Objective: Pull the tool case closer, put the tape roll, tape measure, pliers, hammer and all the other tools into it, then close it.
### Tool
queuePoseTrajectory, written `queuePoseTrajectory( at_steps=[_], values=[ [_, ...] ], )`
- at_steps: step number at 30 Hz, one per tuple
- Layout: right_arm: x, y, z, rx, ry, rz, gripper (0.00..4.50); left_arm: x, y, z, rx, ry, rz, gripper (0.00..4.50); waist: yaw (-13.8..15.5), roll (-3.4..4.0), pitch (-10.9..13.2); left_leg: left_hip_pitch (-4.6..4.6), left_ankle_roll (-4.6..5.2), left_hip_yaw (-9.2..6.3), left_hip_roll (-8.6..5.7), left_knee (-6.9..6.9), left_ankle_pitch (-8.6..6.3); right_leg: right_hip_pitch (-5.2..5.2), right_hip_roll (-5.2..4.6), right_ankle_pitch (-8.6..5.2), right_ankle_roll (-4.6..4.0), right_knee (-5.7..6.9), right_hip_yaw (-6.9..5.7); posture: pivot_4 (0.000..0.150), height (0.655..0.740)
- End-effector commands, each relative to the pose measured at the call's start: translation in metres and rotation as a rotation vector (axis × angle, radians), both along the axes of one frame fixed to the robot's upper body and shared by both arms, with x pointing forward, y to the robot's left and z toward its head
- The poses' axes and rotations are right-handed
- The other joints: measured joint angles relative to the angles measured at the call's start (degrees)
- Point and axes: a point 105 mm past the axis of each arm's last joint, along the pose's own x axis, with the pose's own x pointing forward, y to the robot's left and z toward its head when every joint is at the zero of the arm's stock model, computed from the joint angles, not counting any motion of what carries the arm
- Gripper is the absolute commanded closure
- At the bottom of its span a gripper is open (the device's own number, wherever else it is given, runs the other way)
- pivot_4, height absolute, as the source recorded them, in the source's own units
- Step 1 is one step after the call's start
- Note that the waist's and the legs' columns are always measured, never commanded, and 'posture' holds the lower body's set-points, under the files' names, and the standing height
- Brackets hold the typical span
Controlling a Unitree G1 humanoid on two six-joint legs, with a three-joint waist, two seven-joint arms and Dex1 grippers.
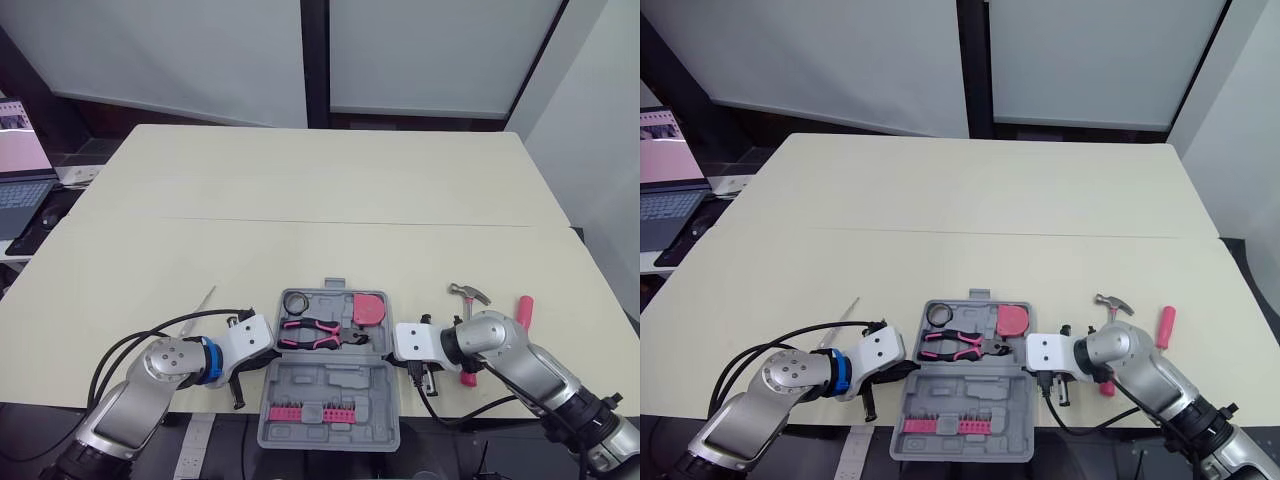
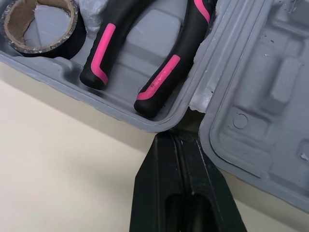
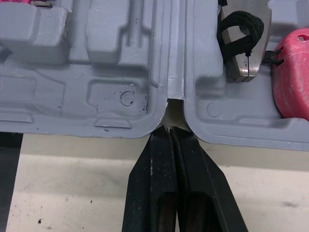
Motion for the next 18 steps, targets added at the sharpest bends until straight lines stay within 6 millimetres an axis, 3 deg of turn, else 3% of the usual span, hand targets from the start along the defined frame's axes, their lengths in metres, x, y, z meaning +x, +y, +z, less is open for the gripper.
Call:
queuePoseTrajectory(
  at_steps=[1,4,10,18],
  values=[
    [0.012,0.015,0.014,0.067,-0.089,0.017,4.48,0.005,-0.02,0.001,-0.034,-0.029,-0.064,4.5,0.0,0.0,0.0,0.25,0.0,0.0,-0.02,-0.04,0.0,0.31,0.0,0.0,0.0,-0.12,-0.03,0.15,0.74],
    [0.021,0.015,0.016,0.069,-0.101,0.004,4.48,0.029,-0.017,0.01,-0.027,-0.121,-0.036,4.5,0.0,0.01,0.0,0.54,0.01,0.02,-0.04,-0.1,-0.01,0.59,0.04,-0.01,0.0,-0.23,-0.03,0.15,0.74],
    [0.041,0.014,0.018,0.077,-0.122,-0.032,4.48,0.056,-0.016,0.014,-0.01,-0.169,-0.049,4.5,0.0,-0.01,0.0,0.52,0.0,0.02,-0.05,-0.07,-0.01,0.58,0.12,0.0,0.01,-0.22,-0.04,0.15,0.74],
    [0.057,0.011,0.021,0.084,-0.153,-0.066,4.48,0.064,-0.016,0.012,-0.014,-0.176,-0.051,4.5,0.0,0.0,0.0,0.51,0.0,-0.03,-0.01,-0.07,0.0,0.53,0.11,0.0,0.0,-0.15,0.01,0.15,0.74]
  ],
)
